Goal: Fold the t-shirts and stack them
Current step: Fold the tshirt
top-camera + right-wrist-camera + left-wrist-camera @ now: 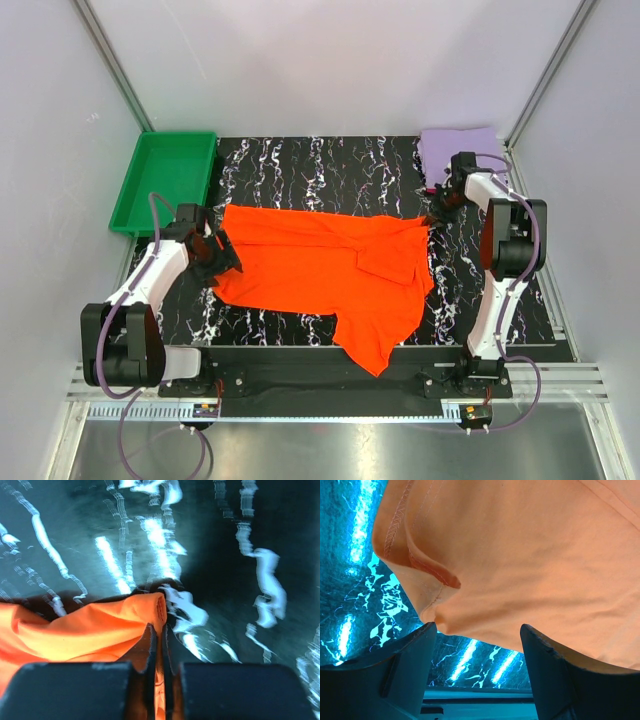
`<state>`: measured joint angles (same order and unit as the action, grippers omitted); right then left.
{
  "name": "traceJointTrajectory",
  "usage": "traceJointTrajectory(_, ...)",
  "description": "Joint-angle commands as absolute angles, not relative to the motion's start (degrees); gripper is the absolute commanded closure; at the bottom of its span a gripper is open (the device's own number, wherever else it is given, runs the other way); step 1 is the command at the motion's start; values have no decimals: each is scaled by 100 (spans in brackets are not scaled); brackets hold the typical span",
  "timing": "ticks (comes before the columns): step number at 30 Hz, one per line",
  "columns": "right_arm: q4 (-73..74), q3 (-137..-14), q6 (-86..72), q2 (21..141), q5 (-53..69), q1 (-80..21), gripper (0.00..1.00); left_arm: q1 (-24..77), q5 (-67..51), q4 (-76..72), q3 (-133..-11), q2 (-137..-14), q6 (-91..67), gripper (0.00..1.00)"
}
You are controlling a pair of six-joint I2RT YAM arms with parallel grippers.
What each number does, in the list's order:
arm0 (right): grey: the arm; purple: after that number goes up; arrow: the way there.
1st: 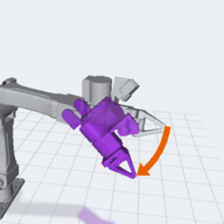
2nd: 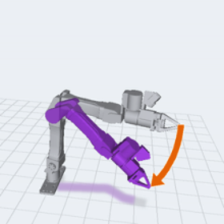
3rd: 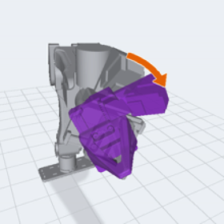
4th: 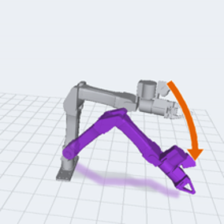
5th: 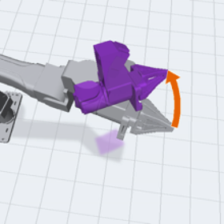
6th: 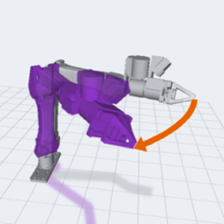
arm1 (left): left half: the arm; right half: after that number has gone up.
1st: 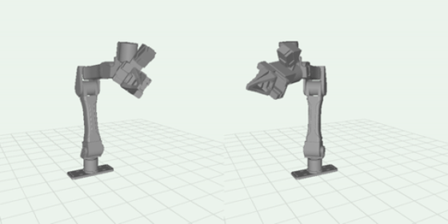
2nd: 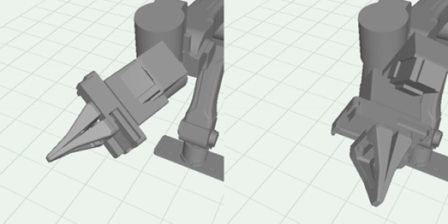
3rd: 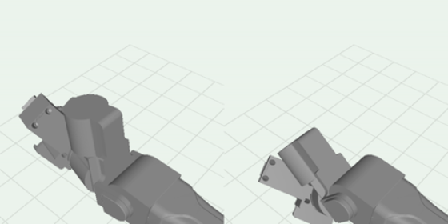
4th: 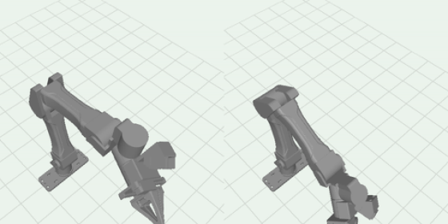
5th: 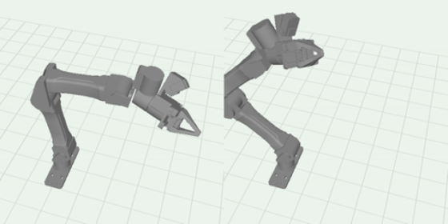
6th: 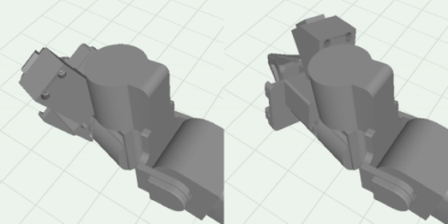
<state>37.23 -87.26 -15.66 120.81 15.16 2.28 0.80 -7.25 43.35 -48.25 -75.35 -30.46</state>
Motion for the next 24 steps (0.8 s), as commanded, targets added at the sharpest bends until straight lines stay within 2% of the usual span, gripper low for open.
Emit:
traceJointTrajectory(1, 4323, -9184, -1564, 11830, 467, 229, 99, 79, -888, 4149, -4878, -7435, -3050, 27)
traceJointTrajectory(14, 4236, -8798, -1802, 11716, -210, 229, 100, 70, -703, 4166, -5035, -7330, -3085, 26)
traceJointTrajectory(15, 4254, -8815, -1810, 11725, -246, 229, 97, 70, -660, 4157, -5080, -7304, -3076, 27)
traceJointTrajectory(17, 4481, -8981, -1837, 11751, -456, 229, 76, 62, -537, 4157, -5281, -7277, -3024, 26)
traceJointTrajectory(19, 4736, -9114, -1907, 11655, -850, 211, 61, 35, -221, 4280, -5457, -7260, -3015, 26)
traceJointTrajectory(20, 5051, -9253, -1986, 11602, -1061, 133, 44, 26, -133, 4324, -5597, -7225, -3015, 26)
traceJointTrajectory(23, 5535, -9422, -1943, 11260, -1923, -209, 22, 9, 157, 4359, -5695, -7145, -3076, 26)
traceJointTrajectory(24, 5554, -9378, -1934, 11120, -1994, -411, 20, 17, 167, 4351, -5695, -7163, -3094, 26)
